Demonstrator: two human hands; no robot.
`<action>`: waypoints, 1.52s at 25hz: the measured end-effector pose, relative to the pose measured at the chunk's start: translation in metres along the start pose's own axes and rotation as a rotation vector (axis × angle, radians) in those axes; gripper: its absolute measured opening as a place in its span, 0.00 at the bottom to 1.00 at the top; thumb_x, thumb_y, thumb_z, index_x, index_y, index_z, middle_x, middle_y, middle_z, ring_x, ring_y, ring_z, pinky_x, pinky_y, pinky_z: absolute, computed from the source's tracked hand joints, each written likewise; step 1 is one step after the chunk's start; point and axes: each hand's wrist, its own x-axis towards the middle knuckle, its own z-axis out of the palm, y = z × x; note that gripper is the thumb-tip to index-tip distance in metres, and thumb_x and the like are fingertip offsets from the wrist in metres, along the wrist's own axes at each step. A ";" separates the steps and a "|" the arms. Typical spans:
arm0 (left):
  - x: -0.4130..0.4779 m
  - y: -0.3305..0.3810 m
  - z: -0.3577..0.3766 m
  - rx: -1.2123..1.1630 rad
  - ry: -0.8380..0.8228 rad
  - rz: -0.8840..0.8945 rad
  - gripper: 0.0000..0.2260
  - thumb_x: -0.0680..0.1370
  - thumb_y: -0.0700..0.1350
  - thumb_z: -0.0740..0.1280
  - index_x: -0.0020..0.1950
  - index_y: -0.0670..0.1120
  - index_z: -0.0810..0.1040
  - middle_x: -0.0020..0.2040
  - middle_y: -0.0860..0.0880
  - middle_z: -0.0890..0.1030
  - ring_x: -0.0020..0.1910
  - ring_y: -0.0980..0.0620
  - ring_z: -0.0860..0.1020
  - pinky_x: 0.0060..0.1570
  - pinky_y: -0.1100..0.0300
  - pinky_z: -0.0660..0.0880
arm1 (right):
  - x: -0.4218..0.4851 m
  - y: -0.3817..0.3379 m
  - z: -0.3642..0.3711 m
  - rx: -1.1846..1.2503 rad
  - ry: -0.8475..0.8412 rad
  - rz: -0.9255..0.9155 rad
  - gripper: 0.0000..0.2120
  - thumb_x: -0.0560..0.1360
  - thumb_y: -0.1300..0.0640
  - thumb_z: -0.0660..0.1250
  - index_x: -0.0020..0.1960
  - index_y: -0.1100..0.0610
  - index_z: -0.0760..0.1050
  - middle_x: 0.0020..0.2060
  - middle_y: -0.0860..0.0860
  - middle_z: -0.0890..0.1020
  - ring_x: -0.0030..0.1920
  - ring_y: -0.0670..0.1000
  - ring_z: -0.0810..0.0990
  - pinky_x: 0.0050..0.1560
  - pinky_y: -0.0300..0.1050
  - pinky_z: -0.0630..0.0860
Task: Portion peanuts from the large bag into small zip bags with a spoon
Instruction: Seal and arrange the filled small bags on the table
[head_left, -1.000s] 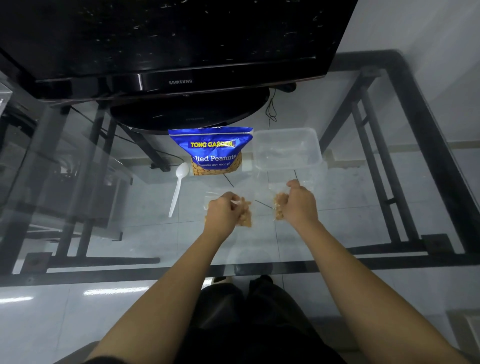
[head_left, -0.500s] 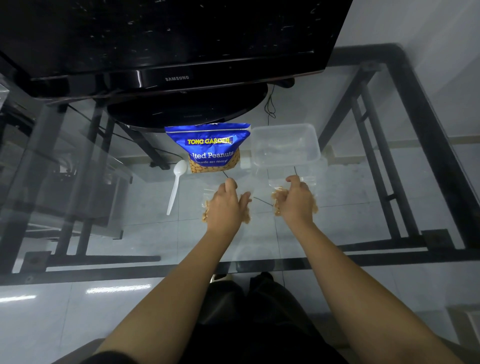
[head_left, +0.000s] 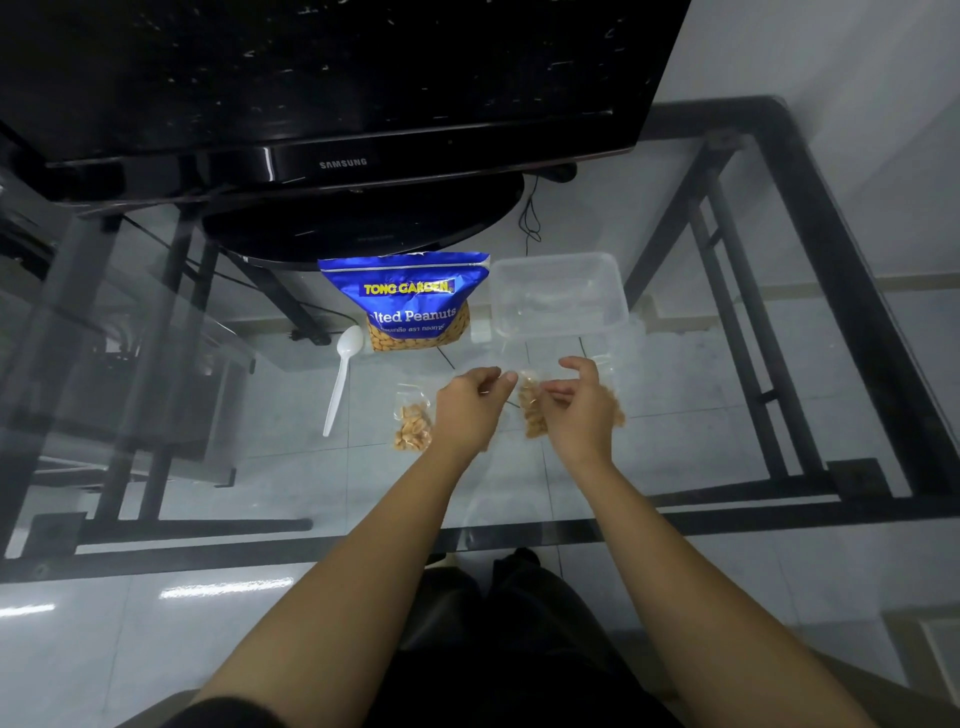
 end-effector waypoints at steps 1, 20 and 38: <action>0.001 -0.001 0.000 -0.125 -0.026 -0.056 0.18 0.76 0.53 0.66 0.60 0.44 0.77 0.51 0.46 0.83 0.51 0.49 0.80 0.50 0.53 0.78 | -0.003 -0.002 0.000 0.042 -0.011 -0.019 0.18 0.73 0.59 0.69 0.61 0.54 0.68 0.40 0.46 0.78 0.40 0.41 0.78 0.41 0.29 0.73; 0.001 0.024 -0.025 -0.317 -0.121 0.127 0.04 0.75 0.43 0.69 0.44 0.43 0.81 0.36 0.48 0.81 0.34 0.58 0.78 0.35 0.66 0.76 | -0.002 -0.031 -0.006 0.210 0.012 -0.009 0.06 0.75 0.53 0.66 0.45 0.53 0.80 0.39 0.49 0.83 0.42 0.50 0.82 0.48 0.51 0.80; -0.021 -0.004 -0.012 -0.210 -0.094 -0.019 0.12 0.74 0.45 0.70 0.56 0.42 0.77 0.43 0.43 0.81 0.40 0.45 0.81 0.34 0.56 0.79 | 0.013 -0.006 -0.023 -0.026 -0.155 0.008 0.13 0.79 0.53 0.60 0.62 0.54 0.74 0.57 0.48 0.77 0.58 0.48 0.75 0.62 0.44 0.70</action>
